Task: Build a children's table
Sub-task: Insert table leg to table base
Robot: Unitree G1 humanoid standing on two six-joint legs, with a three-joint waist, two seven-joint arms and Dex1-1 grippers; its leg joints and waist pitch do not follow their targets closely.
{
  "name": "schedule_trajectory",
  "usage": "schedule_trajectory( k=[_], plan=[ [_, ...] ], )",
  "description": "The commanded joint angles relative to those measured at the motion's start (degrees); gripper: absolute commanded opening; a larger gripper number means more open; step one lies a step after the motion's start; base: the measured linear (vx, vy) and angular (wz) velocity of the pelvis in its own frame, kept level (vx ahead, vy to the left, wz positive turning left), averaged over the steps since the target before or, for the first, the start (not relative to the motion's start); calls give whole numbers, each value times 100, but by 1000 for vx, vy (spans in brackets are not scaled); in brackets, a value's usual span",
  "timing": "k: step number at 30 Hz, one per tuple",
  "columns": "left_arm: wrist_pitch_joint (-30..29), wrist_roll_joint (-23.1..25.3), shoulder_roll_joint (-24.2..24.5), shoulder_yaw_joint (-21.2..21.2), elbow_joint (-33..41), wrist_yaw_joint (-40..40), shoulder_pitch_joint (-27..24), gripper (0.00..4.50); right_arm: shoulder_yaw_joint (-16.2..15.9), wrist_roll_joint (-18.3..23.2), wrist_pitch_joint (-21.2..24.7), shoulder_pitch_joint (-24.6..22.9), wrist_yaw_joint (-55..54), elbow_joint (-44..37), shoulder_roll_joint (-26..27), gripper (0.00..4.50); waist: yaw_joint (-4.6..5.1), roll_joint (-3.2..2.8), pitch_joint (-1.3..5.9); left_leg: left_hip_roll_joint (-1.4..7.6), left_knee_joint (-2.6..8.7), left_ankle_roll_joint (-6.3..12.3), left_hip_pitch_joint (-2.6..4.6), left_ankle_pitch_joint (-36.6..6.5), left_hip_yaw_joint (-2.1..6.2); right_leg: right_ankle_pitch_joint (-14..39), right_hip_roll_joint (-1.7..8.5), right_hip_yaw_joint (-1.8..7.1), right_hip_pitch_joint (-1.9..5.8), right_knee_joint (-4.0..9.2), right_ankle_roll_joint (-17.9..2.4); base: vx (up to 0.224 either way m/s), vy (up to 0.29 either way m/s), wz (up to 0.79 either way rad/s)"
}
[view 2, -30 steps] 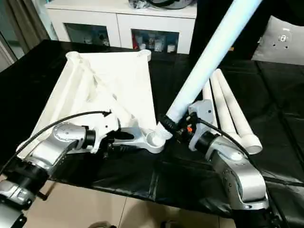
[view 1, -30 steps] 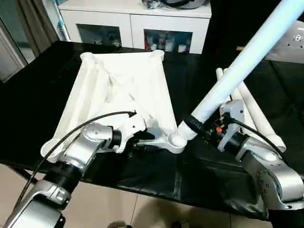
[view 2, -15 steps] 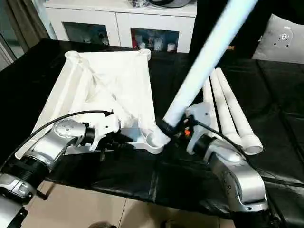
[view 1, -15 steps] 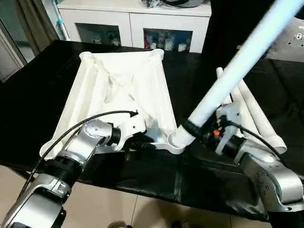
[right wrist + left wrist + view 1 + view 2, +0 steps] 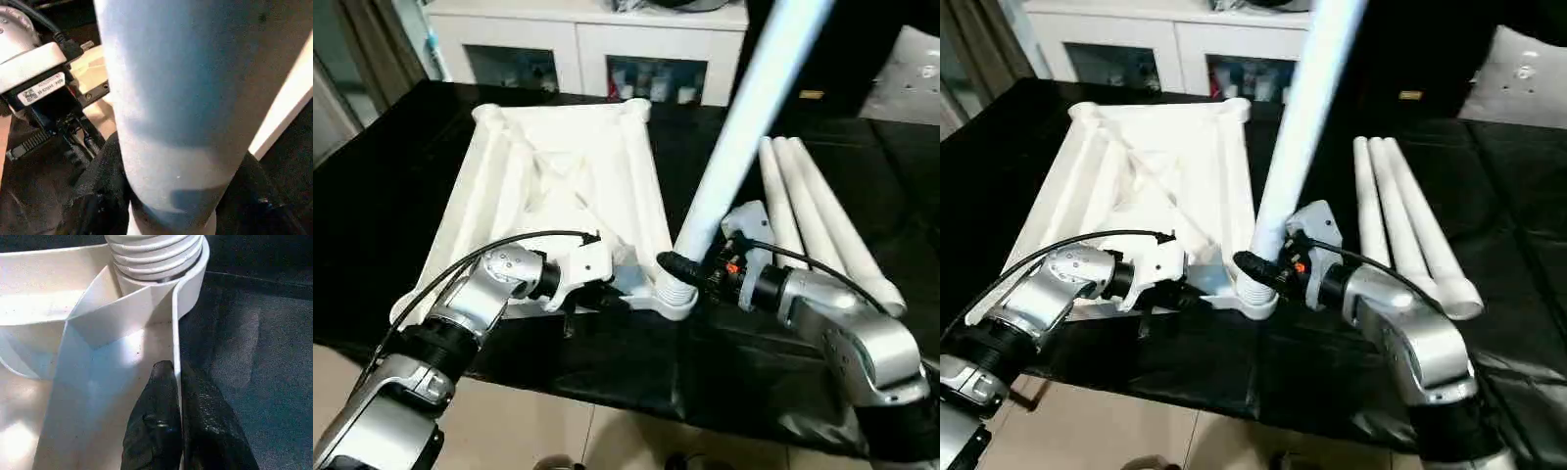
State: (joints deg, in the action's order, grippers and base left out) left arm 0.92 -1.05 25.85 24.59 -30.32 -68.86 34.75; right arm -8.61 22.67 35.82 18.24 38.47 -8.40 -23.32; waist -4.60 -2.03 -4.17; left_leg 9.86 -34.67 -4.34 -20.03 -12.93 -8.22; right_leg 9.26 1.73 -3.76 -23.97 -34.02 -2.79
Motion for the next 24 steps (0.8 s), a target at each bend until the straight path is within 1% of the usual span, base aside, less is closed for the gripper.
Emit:
schedule_trajectory(
  k=[1,3,5,9,10,12,13,14,15,16,17,18,20,22,23,24],
  plan=[
    [196,-123,1,-138,228,-92,-24,0,-166,-160,103,54,36,137,-66,189,3,59,359,246,377,377,-72,-77,26,1157,602,348,440,365,-793,0,0,0],
    [258,-169,-21,-159,252,-120,-44,0,-231,-210,120,84,65,210,-84,189,-1,68,345,232,385,370,-81,-98,18,1283,602,344,448,388,-744,0,0,0],
    [274,-162,-42,-176,246,-87,-46,0,-291,-234,147,108,126,284,-104,189,1,82,338,230,392,347,-69,-168,15,1561,592,339,437,415,-661,0,0,0],
    [312,-143,-160,-293,126,153,-40,0,-374,-232,257,105,257,330,-159,189,8,74,335,250,395,338,-51,-203,15,1583,592,343,421,417,-677,0,0,0],
    [310,-146,-177,-309,109,190,-40,0,-384,-238,249,97,267,337,-171,189,-1,80,334,246,396,342,-56,-190,16,1570,595,348,429,414,-674,0,0,0],
    [355,-144,-209,-352,110,270,-72,0,-376,-266,162,89,266,418,-164,189,-14,71,338,245,395,345,-52,-205,13,1616,597,347,422,421,-657,0,0,0],
    [432,-152,-241,-393,127,347,-117,0,-360,-285,66,75,290,501,-153,189,-14,77,336,243,394,345,-55,-215,10,1646,601,347,423,430,-648,0,0,0],
    [485,-157,-260,-417,139,395,-145,0,-351,-295,7,66,309,551,-146,189,-12,76,325,239,399,334,-55,-276,8,1766,597,340,416,445,-628,0,0,0],
    [455,-189,-285,-441,152,413,-171,0,-327,-291,-60,48,333,618,-127,189,-14,61,331,243,403,328,-50,-294,14,1806,598,337,418,441,-620,0,0,0],
    [426,-210,-299,-454,160,416,-186,0,-313,-287,-102,36,348,658,-115,189,-8,77,324,239,402,334,-50,-343,5,1892,601,340,412,462,-597,0,0,0],
    [335,-250,-334,-485,180,434,-212,0,-244,-256,-270,-6,374,751,-52,189,-14,75,331,233,401,339,-53,-338,4,1967,605,342,416,463,-567,0,0,0],
    [253,-256,-359,-499,187,463,-222,0,-158,-186,-327,-52,380,825,8,189,-12,84,338,233,400,343,-57,-324,4,2009,607,338,417,469,-549,0,0,0],
    [193,-242,-381,-502,183,493,-226,0,-65,-104,-365,-107,380,899,65,189,-14,80,337,240,404,375,-45,-332,3,2025,602,334,400,475,-560,0,0,0],
    [181,-188,-375,-465,166,503,-234,0,51,5,-370,-195,368,954,128,189,-15,78,339,244,409,397,-52,-322,4,1985,603,334,407,470,-560,0,0,0],
    [189,-124,-376,-449,140,513,-247,0,186,108,-409,-314,334,1042,202,189,-11,80,340,242,409,409,-53,-328,3,1992,605,330,402,471,-563,0,0,0],
    [189,-122,-377,-449,139,513,-247,0,191,112,-411,-319,333,1045,205,189,-14,59,343,251,412,421,-45,-340,3,2001,609,327,391,475,-576,0,0,0]
  ],
)
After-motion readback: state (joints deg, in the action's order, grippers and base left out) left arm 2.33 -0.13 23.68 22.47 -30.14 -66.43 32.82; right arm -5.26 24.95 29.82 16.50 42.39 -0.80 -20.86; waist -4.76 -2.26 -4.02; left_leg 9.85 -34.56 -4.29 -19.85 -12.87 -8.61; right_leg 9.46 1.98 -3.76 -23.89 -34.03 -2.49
